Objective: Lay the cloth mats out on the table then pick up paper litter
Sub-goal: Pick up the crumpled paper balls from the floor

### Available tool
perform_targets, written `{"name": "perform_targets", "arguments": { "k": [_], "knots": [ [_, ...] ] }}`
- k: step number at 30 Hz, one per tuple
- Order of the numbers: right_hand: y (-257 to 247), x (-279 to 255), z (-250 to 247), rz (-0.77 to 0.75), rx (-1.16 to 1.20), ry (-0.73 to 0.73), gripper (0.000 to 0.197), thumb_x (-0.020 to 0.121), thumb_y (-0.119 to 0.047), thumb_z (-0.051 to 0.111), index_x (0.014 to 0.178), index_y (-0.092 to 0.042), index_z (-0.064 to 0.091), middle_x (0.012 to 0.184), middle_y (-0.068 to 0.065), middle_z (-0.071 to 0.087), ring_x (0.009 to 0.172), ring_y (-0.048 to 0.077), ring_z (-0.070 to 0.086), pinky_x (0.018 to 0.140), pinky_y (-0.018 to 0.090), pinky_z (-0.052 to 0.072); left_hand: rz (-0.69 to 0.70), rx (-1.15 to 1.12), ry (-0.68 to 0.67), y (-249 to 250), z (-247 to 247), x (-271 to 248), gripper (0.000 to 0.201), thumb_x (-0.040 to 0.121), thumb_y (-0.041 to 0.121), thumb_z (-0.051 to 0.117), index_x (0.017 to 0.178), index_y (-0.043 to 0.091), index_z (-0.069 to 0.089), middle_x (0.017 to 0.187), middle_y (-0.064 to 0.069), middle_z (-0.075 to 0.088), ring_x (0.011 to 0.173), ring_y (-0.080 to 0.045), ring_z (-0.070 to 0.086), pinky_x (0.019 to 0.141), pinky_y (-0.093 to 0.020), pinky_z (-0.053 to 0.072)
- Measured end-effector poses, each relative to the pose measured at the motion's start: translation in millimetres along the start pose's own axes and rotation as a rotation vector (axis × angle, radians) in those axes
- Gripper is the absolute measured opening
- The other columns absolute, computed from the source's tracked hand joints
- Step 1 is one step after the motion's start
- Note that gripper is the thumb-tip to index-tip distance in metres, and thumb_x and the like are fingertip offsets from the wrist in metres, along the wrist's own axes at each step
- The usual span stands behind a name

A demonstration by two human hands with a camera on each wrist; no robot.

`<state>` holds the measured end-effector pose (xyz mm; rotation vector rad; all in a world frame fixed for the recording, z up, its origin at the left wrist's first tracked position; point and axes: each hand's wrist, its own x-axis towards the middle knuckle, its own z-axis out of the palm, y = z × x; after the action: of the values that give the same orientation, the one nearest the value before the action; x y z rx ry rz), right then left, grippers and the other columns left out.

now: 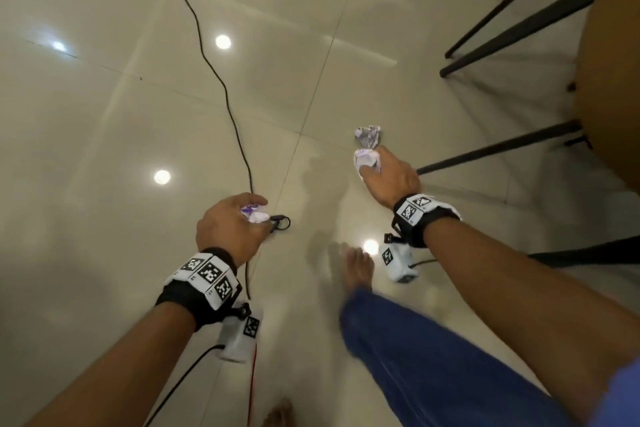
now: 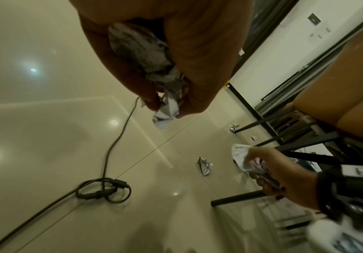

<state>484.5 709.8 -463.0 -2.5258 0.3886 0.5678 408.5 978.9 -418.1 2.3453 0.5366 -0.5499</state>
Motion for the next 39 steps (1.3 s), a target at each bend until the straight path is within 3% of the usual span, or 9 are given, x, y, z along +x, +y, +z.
{"name": "perform_targets", "arguments": {
  "k": [2, 4, 8, 14, 20, 26, 32, 35, 39],
  "knots": [
    [3, 52, 8, 0.05, -0.083, -0.008, 0.066, 0.071, -0.069, 0.06, 0.125, -0.034, 0.049, 0.116, 0.008, 0.068, 0.106, 0.036, 0.063, 0.089, 0.038, 0.049, -0.006, -0.024, -0.021, 3, 13, 26, 0.022, 0.068, 0.029, 0.075, 0.088, 0.036, 0.069, 0.089, 0.009, 0.069, 0.082, -0.017, 0.063, 0.078, -0.027, 0.052],
    [9, 98, 19, 0.109, -0.13, 0.007, 0.071, 0.067, -0.063, 0.071, 0.125, -0.028, 0.051, 0.121, 0.013, 0.061, 0.109, 0.038, 0.06, 0.088, 0.037, 0.048, -0.012, -0.059, -0.033, 3, 30, 49, 0.02, 0.068, 0.025, 0.074, 0.085, 0.034, 0.069, 0.086, 0.009, 0.069, 0.08, -0.016, 0.063, 0.076, -0.027, 0.052],
    [21, 169, 53, 0.172, -0.196, 0.007, 0.048, 0.078, -0.041, 0.068, 0.12, -0.025, 0.051, 0.121, 0.014, 0.043, 0.102, 0.04, 0.058, 0.081, 0.035, 0.047, -0.021, -0.137, -0.081, -4, 65, 98, 0.024, 0.067, 0.019, 0.076, 0.081, 0.037, 0.068, 0.086, 0.011, 0.069, 0.075, -0.006, 0.061, 0.068, -0.021, 0.049],
    [27, 170, 92, -0.045, -0.383, -0.108, 0.023, 0.09, -0.023, 0.057, 0.11, -0.015, 0.05, 0.109, 0.013, 0.054, 0.093, 0.037, 0.06, 0.072, 0.038, 0.046, -0.047, -0.21, -0.115, -3, 57, 118, 0.024, 0.07, 0.018, 0.077, 0.081, 0.037, 0.067, 0.085, 0.012, 0.068, 0.072, -0.005, 0.063, 0.064, -0.022, 0.052],
    [-37, 140, 50, -0.109, -0.283, -0.293, 0.041, 0.083, -0.019, 0.058, 0.12, -0.035, 0.05, 0.109, 0.003, 0.059, 0.095, 0.032, 0.064, 0.08, 0.035, 0.048, -0.012, -0.158, -0.133, 54, -36, 133, 0.028, 0.069, 0.017, 0.079, 0.081, 0.039, 0.066, 0.092, 0.011, 0.065, 0.079, -0.003, 0.06, 0.07, -0.024, 0.05],
    [-138, 151, -40, 0.019, -0.091, -0.251, 0.008, 0.087, -0.031, 0.048, 0.088, -0.026, 0.054, 0.094, 0.005, 0.063, 0.089, 0.03, 0.058, 0.073, 0.032, 0.043, 0.014, -0.116, -0.103, 151, -147, 177, 0.021, 0.068, 0.019, 0.077, 0.08, 0.035, 0.069, 0.082, 0.012, 0.067, 0.071, -0.004, 0.062, 0.063, -0.02, 0.05],
    [-209, 173, -119, 0.346, 0.183, -0.3, 0.034, 0.071, -0.051, 0.061, 0.089, -0.023, 0.065, 0.073, 0.001, 0.071, 0.064, 0.023, 0.065, 0.066, 0.037, 0.059, 0.031, -0.195, -0.134, 237, -245, 250, 0.026, 0.069, 0.014, 0.078, 0.085, 0.034, 0.07, 0.086, 0.007, 0.07, 0.079, -0.013, 0.066, 0.074, -0.032, 0.058],
    [-249, 203, -156, 0.348, 0.18, -0.289, 0.021, 0.067, -0.027, 0.061, 0.086, -0.017, 0.059, 0.08, 0.002, 0.069, 0.077, 0.028, 0.068, 0.068, 0.044, 0.06, 0.021, -0.22, -0.185, 273, -282, 296, 0.024, 0.069, 0.012, 0.079, 0.084, 0.03, 0.072, 0.083, 0.011, 0.069, 0.079, -0.015, 0.068, 0.075, -0.034, 0.059],
    [-302, 246, -213, 0.334, 0.251, -0.168, 0.01, 0.075, -0.023, 0.056, 0.079, -0.016, 0.051, 0.071, 0.001, 0.066, 0.076, 0.028, 0.066, 0.065, 0.037, 0.056, 0.022, -0.162, -0.265, 312, -319, 347, 0.027, 0.067, 0.013, 0.082, 0.087, 0.028, 0.073, 0.086, 0.008, 0.072, 0.078, -0.009, 0.067, 0.077, -0.027, 0.056]
  ]
}}
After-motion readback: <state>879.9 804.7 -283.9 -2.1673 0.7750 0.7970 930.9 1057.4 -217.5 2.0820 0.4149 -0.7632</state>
